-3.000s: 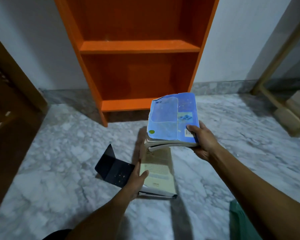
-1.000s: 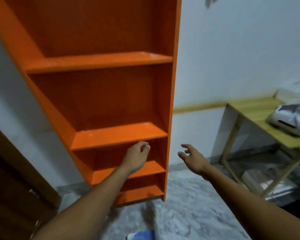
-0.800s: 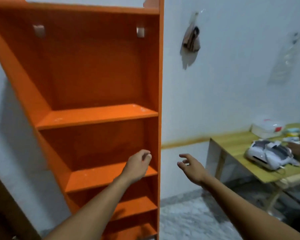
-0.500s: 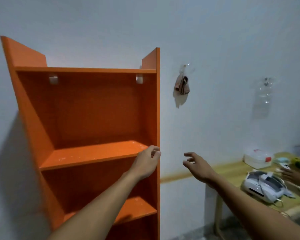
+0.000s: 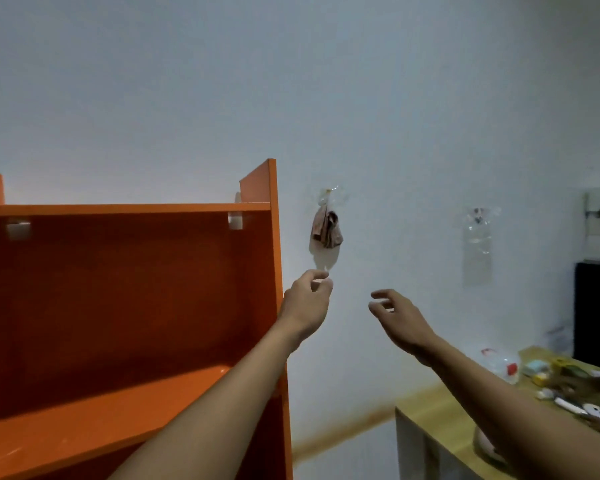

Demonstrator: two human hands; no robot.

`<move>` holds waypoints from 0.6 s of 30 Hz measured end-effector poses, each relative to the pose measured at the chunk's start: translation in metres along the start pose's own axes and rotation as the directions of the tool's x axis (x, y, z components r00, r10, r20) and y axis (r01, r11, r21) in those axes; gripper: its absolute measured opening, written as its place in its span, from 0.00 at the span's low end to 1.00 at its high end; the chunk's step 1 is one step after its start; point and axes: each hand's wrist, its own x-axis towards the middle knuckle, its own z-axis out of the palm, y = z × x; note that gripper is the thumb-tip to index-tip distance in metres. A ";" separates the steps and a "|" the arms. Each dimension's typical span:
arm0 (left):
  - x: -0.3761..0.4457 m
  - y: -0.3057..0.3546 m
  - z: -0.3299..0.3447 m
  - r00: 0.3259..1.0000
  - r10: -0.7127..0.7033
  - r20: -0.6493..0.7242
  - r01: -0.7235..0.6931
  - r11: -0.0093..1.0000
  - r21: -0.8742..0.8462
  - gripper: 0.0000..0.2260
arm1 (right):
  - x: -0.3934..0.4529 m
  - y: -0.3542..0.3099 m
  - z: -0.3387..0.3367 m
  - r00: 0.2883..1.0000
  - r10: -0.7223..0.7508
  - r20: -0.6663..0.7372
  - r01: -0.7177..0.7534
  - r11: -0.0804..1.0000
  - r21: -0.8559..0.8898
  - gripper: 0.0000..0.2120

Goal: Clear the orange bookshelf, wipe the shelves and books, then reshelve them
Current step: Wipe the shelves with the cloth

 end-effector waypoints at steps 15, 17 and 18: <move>0.277 -0.006 0.069 0.941 -0.061 -0.333 0.040 0.997 -0.071 0.20 | 0.293 0.014 0.020 0.983 -0.166 -0.078 0.181 0.940 0.289 0.16; 0.299 -0.013 0.071 0.949 -0.042 -0.313 0.032 0.999 -0.037 0.21 | 0.320 0.006 0.030 0.984 -0.169 -0.063 0.180 0.913 0.366 0.18; 0.308 -0.017 0.072 0.951 -0.038 -0.306 0.033 0.999 -0.022 0.21 | 0.332 0.003 0.036 0.984 -0.168 -0.058 0.177 0.901 0.396 0.20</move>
